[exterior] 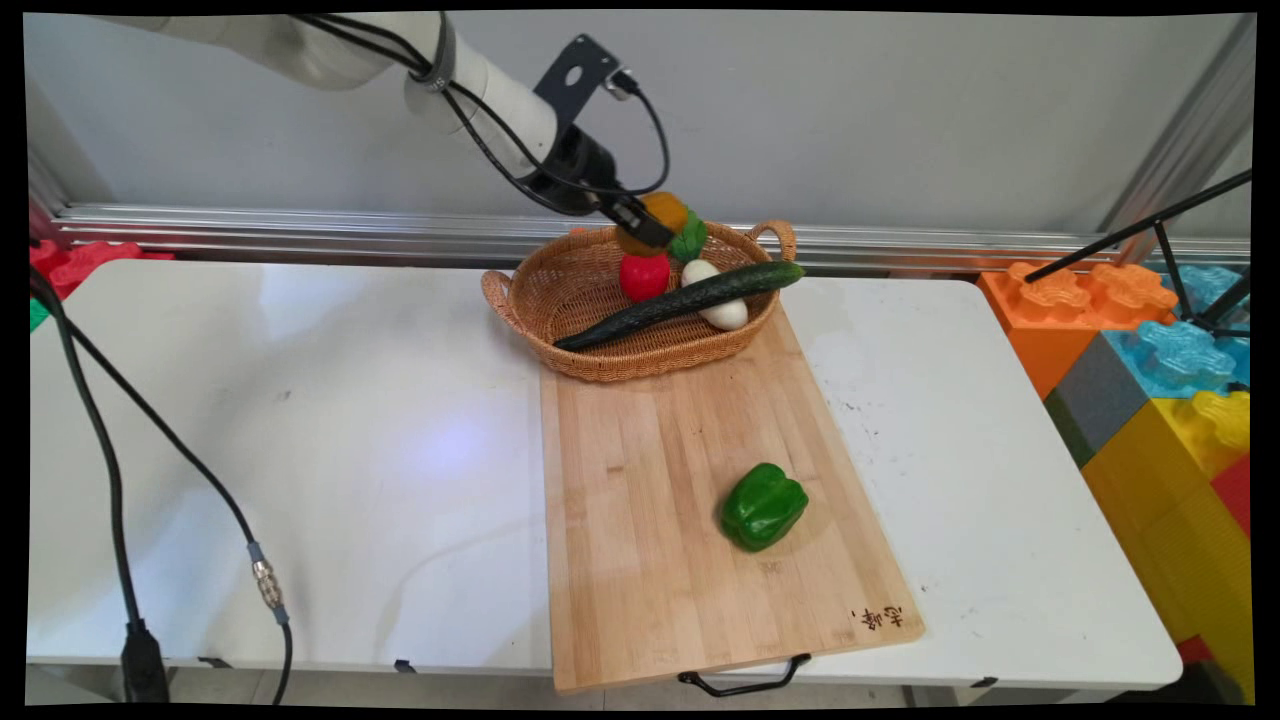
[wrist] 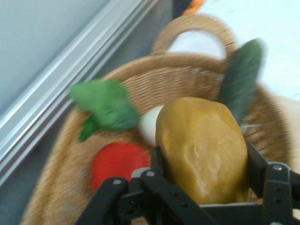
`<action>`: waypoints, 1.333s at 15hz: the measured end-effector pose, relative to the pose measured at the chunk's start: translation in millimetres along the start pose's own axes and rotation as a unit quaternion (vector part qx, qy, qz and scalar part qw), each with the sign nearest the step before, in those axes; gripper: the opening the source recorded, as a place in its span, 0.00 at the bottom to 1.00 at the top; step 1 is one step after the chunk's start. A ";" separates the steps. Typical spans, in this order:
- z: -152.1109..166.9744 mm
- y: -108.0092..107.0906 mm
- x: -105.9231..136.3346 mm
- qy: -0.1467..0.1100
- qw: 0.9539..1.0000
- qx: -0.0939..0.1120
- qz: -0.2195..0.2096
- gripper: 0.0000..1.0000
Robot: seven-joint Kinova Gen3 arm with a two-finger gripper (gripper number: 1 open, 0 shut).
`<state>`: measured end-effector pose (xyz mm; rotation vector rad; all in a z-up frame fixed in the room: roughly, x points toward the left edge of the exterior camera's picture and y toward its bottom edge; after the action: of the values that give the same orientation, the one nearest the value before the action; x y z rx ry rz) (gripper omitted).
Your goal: Place the picked object on the cutting board
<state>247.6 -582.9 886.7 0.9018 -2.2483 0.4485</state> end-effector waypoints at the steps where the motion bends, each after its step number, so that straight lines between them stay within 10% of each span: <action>1: -2.3 10.0 3.9 0.002 1.000 -0.014 0.008 0.00; 10: -0.6 89.2 -10.5 -0.066 0.987 -0.134 0.061 0.00; 20: 34.1 119.7 -68.5 -0.129 0.972 -0.176 0.084 0.00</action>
<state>184.3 -483.7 806.9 0.6150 -2.5462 -0.0022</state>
